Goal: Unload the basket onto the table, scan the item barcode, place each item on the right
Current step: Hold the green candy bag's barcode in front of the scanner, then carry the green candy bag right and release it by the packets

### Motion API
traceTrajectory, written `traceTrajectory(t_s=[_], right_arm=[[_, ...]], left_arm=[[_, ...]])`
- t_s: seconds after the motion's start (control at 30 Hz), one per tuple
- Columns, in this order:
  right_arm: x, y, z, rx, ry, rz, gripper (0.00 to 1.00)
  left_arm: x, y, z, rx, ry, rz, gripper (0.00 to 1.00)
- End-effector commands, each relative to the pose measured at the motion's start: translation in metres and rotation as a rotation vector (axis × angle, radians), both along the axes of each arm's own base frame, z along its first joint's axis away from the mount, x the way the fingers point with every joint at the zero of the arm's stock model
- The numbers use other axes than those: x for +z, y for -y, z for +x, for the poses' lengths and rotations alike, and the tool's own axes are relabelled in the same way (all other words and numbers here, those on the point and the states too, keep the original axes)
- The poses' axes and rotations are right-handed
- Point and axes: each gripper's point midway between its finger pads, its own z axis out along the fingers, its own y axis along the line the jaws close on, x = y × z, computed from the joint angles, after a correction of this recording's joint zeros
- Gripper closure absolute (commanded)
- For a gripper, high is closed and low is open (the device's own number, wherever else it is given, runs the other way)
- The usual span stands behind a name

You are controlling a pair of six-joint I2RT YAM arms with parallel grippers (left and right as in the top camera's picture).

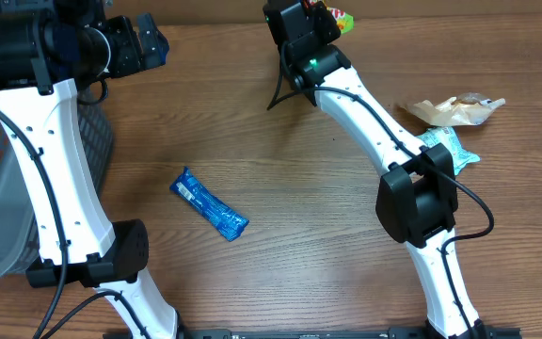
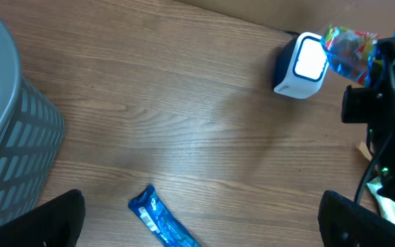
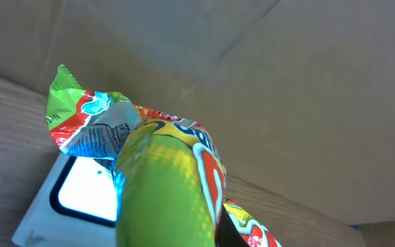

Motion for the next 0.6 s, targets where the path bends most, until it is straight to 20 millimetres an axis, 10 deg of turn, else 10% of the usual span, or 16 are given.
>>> traceTrajectory(t_s=[0.0,0.3,0.57], right_arm=[[0.009,0.01,0.002,-0.033,0.026,-0.007,0.96],[0.017,0.017,0.0,-0.073,0.05,-0.075,0.96],[0.089,0.011,-0.063,-0.192,0.121,0.011,0.97]], left_arm=[[-0.003,-0.002,0.002,0.001,-0.008,0.007,0.0],[-0.003,-0.002,0.002,0.001,-0.008,0.007,0.0],[-0.003,-0.002,0.002,0.001,-0.008,0.007,0.0]])
